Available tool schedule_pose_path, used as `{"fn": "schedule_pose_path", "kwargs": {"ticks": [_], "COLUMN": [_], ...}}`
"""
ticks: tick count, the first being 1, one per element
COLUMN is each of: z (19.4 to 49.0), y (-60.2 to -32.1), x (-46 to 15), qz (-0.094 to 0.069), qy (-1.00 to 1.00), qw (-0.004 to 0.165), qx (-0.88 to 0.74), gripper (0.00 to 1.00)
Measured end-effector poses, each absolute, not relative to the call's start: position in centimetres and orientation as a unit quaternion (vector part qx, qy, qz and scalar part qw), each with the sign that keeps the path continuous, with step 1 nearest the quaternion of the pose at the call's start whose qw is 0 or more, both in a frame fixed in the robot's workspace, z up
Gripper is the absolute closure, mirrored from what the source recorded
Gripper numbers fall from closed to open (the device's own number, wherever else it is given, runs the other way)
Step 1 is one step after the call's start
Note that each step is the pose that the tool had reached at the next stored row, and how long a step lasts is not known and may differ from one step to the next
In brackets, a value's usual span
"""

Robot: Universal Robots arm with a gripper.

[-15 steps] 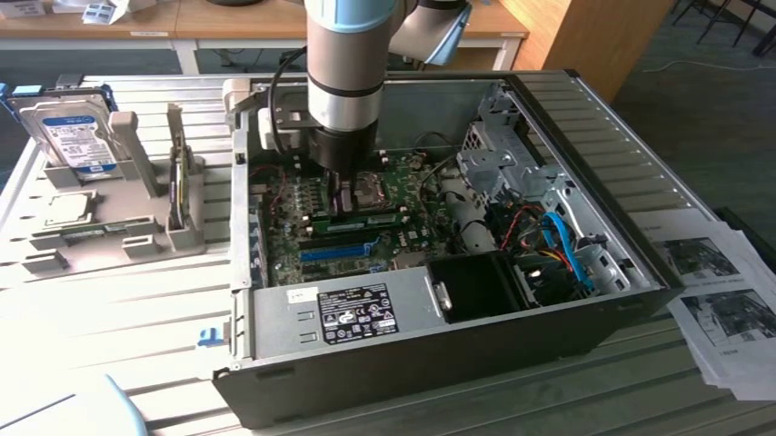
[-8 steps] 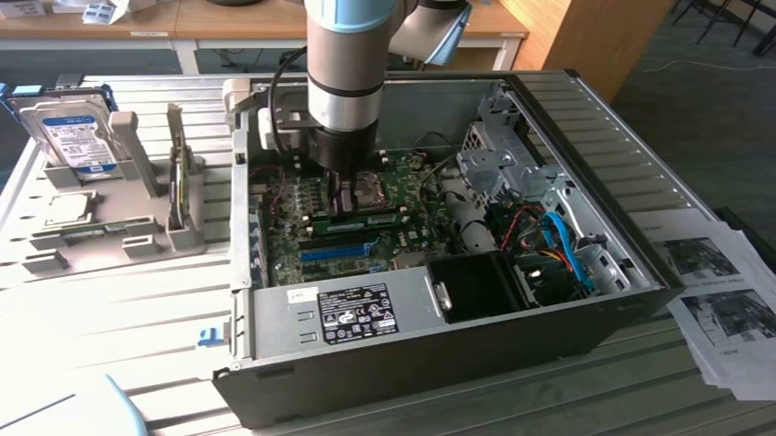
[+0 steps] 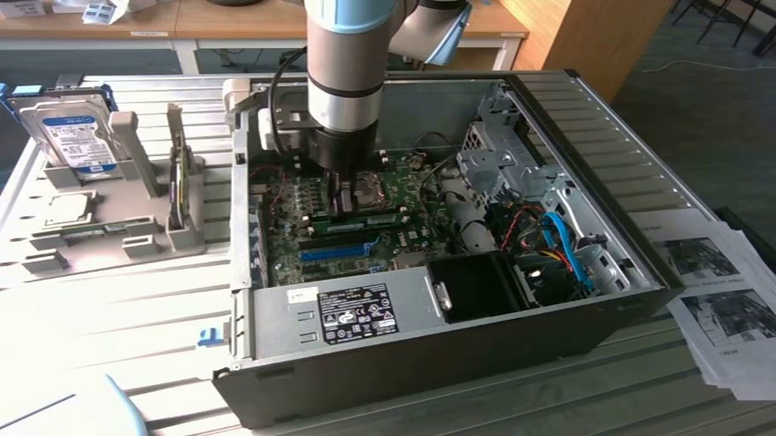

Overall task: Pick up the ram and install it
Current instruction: 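Press down the ram until it locks into place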

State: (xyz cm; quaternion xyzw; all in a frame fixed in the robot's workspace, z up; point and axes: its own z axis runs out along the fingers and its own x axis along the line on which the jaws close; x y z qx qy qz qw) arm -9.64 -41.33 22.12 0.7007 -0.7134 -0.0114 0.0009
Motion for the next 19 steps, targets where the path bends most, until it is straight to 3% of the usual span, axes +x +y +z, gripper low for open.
{"fn": "schedule_pose_path", "kwargs": {"ticks": [7,11,19], "z": [23.1,25.8,27.6], "y": [-41.3,-41.3,-41.3], "x": [-9.6,-9.6,-9.6], "qz": [-0.011,-0.011,-0.011], "qy": [-0.713,-0.713,-0.713], "qw": [0.001,0.001,0.002], "qx": [0.701,0.701,0.701], "gripper": [0.91,0.91,0.91]}}
